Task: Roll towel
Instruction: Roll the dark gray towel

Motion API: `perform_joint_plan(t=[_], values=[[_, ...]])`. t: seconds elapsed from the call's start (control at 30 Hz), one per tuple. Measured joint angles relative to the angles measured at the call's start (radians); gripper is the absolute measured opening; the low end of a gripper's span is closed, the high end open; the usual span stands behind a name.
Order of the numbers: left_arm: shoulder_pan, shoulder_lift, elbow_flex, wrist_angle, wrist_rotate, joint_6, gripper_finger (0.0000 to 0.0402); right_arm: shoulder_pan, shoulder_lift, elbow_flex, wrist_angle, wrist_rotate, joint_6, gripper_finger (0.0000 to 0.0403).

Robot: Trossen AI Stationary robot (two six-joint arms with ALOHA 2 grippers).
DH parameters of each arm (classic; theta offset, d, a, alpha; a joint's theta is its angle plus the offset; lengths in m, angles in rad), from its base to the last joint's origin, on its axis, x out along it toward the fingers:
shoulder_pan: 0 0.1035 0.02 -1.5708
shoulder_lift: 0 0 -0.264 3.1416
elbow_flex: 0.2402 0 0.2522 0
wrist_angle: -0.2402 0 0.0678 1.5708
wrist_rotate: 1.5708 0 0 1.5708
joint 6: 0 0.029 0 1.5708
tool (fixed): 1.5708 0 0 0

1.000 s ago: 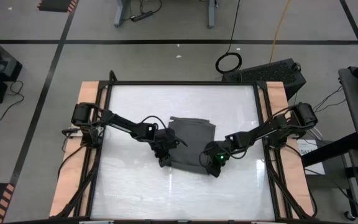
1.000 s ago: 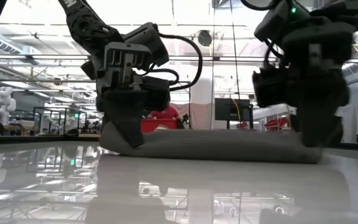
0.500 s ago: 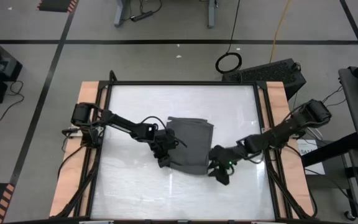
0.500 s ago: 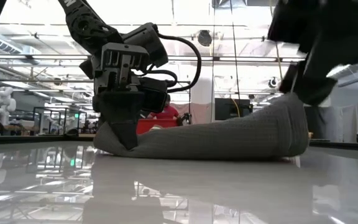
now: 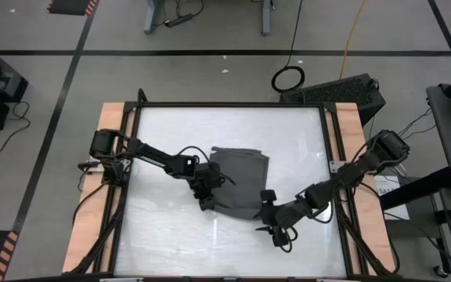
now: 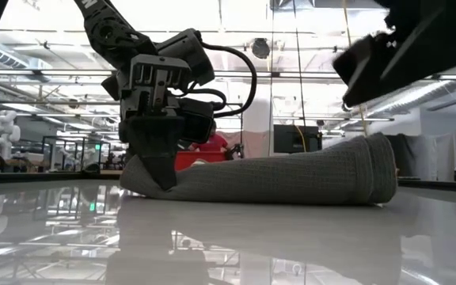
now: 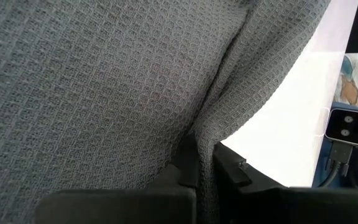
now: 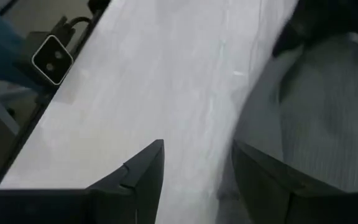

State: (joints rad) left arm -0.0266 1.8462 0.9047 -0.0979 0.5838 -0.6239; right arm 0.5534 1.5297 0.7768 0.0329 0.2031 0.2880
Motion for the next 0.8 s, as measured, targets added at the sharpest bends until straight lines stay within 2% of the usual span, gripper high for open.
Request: perform_joint_plan(t=[0.17,0.4,0.53,0.67,0.8], values=[[0.001,0.0,0.0,0.002,0.003,0.0,0.0013,-0.006,0.042,0.021,-0.007,0.032,-0.097,0.0178],[0.001,0.0,0.0,0.002,0.008,0.0,0.0013,-0.036,0.117,0.021,-0.059,0.058,-0.079,0.0178],[0.001,0.0,0.0,0.002,0.01,0.0,0.0013,-0.048,0.158,0.021,-0.059,0.025,-0.028,0.0175],[0.001,0.0,0.0,0.003,0.01,0.0,0.0013,-0.048,0.168,0.021,-0.098,0.03,0.069,0.0134],[0.001,0.0,0.001,0.011,0.01,0.006,0.0013,-0.06,0.168,0.021,-0.131,0.016,0.145,0.0051]])
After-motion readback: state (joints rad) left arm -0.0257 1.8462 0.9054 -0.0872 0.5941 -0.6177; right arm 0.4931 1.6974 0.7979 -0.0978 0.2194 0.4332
